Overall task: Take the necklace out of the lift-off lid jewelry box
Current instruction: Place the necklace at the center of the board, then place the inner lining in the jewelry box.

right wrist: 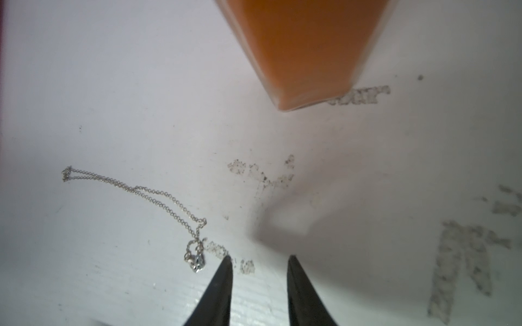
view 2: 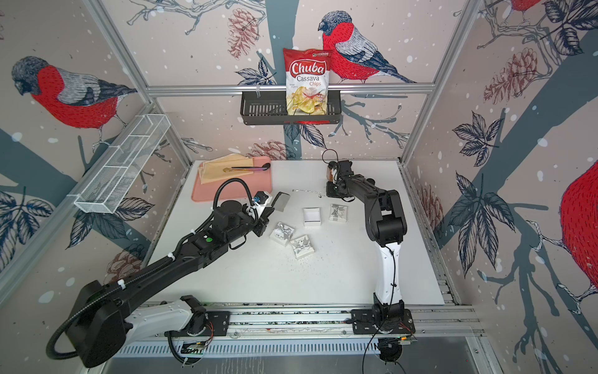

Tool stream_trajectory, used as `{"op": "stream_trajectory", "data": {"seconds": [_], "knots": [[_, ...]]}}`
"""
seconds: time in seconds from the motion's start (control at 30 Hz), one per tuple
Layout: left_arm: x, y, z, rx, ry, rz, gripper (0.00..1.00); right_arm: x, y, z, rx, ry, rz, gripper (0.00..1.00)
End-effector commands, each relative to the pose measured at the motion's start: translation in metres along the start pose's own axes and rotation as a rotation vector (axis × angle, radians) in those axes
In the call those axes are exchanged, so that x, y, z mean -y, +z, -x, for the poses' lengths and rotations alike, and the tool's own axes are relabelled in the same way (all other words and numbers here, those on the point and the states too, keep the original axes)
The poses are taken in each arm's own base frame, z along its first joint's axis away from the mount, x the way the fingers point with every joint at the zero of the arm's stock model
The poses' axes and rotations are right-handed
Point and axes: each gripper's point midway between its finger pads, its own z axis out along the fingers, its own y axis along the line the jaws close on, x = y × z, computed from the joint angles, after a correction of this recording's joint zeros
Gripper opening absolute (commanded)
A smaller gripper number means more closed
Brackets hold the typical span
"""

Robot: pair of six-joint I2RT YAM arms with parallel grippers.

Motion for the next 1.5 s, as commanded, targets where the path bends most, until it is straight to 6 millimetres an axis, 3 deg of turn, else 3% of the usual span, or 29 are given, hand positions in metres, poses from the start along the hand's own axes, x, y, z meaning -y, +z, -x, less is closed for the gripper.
{"op": "stream_trajectory", "data": {"seconds": [0.0,0.2,0.37,0.53,0.73,0.87,1.2,1.3,1.47], "knots": [[-0.001,0.004,0.021,0.079,-0.015,-0.007,0.0,-0.015,-0.018,0.007,0.036,-0.044,0.045,0.44],[0.009,0.013,0.033,0.093,-0.04,-0.081,0.0,-0.079,-0.071,0.003,0.15,-0.16,0.414,0.53],[0.022,0.01,0.047,0.105,-0.02,-0.19,0.0,-0.129,-0.14,-0.019,0.26,-0.334,0.731,0.53],[0.035,0.002,0.053,0.096,-0.008,-0.341,0.0,-0.152,-0.197,-0.024,0.352,-0.461,0.863,0.59],[0.037,-0.008,0.053,0.084,-0.013,-0.453,0.0,-0.17,-0.241,-0.036,0.38,-0.569,1.001,0.58],[0.041,-0.007,0.047,0.056,0.003,-0.483,0.0,-0.179,-0.255,-0.041,0.382,-0.606,1.062,0.59],[0.048,-0.007,0.048,0.052,0.011,-0.543,0.0,-0.208,-0.248,-0.049,0.317,-0.673,1.085,0.56],[0.048,-0.008,0.046,0.045,0.009,-0.539,0.0,-0.211,-0.245,-0.054,0.292,-0.68,1.092,0.49],[0.047,-0.008,0.047,0.047,0.011,-0.534,0.0,-0.212,-0.242,-0.059,0.266,-0.669,1.101,0.25]]}}
